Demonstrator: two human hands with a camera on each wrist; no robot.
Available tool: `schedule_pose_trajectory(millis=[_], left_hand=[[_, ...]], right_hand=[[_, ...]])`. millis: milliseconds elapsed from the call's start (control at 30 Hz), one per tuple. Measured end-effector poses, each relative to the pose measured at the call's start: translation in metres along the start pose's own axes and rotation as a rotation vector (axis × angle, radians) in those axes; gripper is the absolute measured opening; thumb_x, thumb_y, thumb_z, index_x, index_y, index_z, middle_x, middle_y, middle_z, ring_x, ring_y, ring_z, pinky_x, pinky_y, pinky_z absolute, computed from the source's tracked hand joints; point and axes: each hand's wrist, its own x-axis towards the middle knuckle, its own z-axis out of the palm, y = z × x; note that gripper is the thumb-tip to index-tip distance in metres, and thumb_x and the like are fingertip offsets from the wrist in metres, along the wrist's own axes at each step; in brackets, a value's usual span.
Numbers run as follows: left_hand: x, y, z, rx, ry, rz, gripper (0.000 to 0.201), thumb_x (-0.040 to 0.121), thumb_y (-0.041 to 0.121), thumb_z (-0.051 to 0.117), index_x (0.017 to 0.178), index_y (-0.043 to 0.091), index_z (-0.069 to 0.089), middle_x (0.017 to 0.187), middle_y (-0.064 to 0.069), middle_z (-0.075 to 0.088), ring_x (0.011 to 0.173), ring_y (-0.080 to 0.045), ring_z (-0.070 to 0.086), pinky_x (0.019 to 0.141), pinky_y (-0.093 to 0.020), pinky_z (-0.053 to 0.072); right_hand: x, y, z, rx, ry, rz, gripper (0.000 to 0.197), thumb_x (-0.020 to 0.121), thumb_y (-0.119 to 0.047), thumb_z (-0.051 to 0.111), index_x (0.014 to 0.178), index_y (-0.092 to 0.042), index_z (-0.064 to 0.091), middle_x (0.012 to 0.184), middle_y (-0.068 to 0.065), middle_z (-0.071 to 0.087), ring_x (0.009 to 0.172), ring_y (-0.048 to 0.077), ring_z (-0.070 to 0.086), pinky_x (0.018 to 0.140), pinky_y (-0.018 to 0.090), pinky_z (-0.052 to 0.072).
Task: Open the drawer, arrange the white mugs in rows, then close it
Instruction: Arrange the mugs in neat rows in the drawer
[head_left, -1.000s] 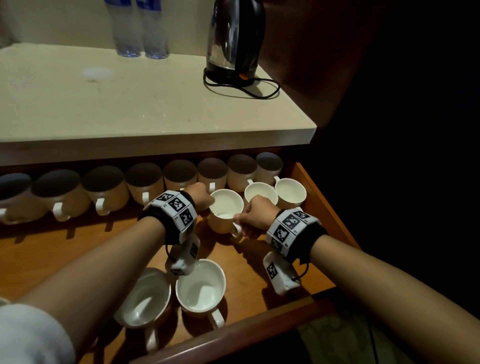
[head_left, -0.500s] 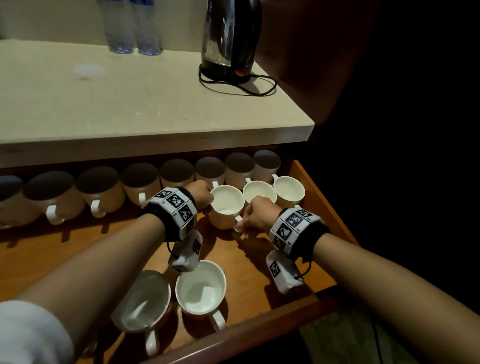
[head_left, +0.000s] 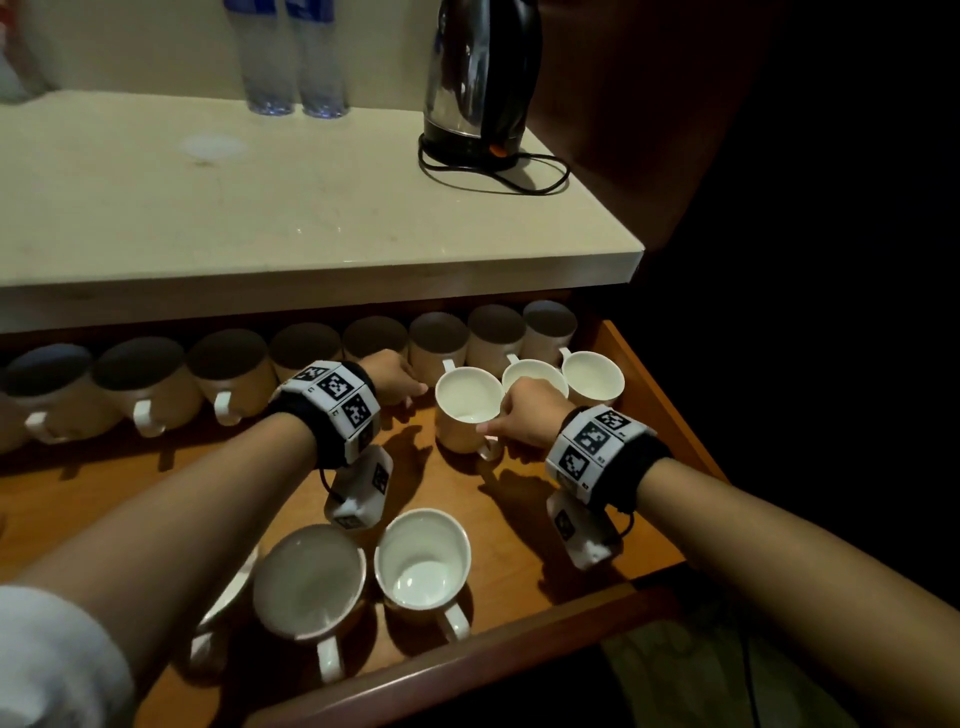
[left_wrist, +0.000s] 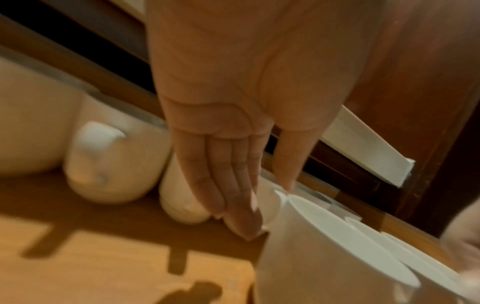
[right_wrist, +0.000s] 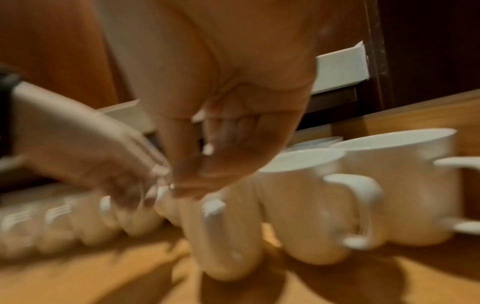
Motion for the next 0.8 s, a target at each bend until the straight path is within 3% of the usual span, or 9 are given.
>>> schedule_pose_trajectory(millis=[100, 233, 333, 467, 733, 800], left_hand=[[-0.012, -0.011, -0.011, 0.066, -0.048, -0.017, 0.033, 0.095, 0.024, 0.054, 0.110, -0.004, 0.063, 0.098, -0.018, 0.071, 0.069, -0.019, 0.061, 0.059, -0.025, 0.046], [-0.030, -0.027, -0.019, 0.115, -0.108, -0.010, 0.030, 0.095, 0.026, 0.053, 0.112, 0.003, 0.061, 0.078, -0.002, 0.064, 0.067, -0.013, 0.061, 0.054, -0.021, 0.044], [-0.042, -0.038, -0.022, 0.095, -0.132, -0.001, 0.023, 0.094, 0.028, 0.054, 0.109, 0.011, 0.058, 0.080, -0.001, 0.064, 0.073, -0.013, 0.062, 0.067, -0.024, 0.046], [-0.052, -0.055, -0.022, 0.063, -0.121, 0.009, 0.023, 0.093, 0.028, 0.055, 0.108, 0.012, 0.059, 0.083, -0.001, 0.066, 0.077, -0.012, 0.063, 0.071, -0.024, 0.047], [-0.066, -0.067, -0.009, 0.059, -0.172, 0.002, 0.011, 0.091, 0.028, 0.059, 0.095, 0.017, 0.060, 0.082, 0.002, 0.066, 0.077, -0.009, 0.063, 0.069, -0.022, 0.047], [-0.067, -0.066, -0.006, 0.068, -0.193, 0.014, 0.013, 0.091, 0.028, 0.059, 0.097, 0.016, 0.061, 0.082, 0.002, 0.067, 0.078, -0.010, 0.063, 0.070, -0.023, 0.047]], right_hand=[[-0.007, -0.020, -0.004, 0.026, -0.132, -0.094, 0.035, 0.085, -0.039, 0.066, 0.078, -0.005, 0.065, 0.068, 0.005, 0.065, 0.055, 0.013, 0.057, 0.060, 0.023, 0.048], [-0.016, -0.048, 0.010, -0.049, -0.442, -0.202, 0.028, 0.082, -0.034, 0.070, 0.079, -0.009, 0.061, 0.060, 0.001, 0.059, 0.049, 0.011, 0.052, 0.051, 0.021, 0.044], [-0.018, -0.063, 0.027, -0.240, -0.578, -0.241, 0.028, 0.080, -0.030, 0.073, 0.095, -0.009, 0.063, 0.060, -0.003, 0.055, 0.051, 0.009, 0.047, 0.047, 0.017, 0.039], [-0.017, -0.074, 0.040, -0.439, -0.545, -0.331, 0.034, 0.082, -0.020, 0.071, 0.111, -0.003, 0.064, 0.063, -0.006, 0.053, 0.057, 0.006, 0.048, 0.051, 0.017, 0.038], [-0.013, -0.070, 0.037, -0.472, -0.372, -0.330, 0.028, 0.082, -0.017, 0.069, 0.107, -0.004, 0.065, 0.070, -0.003, 0.055, 0.060, 0.010, 0.050, 0.050, 0.019, 0.037], [-0.010, -0.068, 0.035, -0.450, -0.299, -0.309, 0.027, 0.081, -0.017, 0.069, 0.105, -0.004, 0.065, 0.074, -0.002, 0.055, 0.070, 0.015, 0.053, 0.053, 0.021, 0.036]])
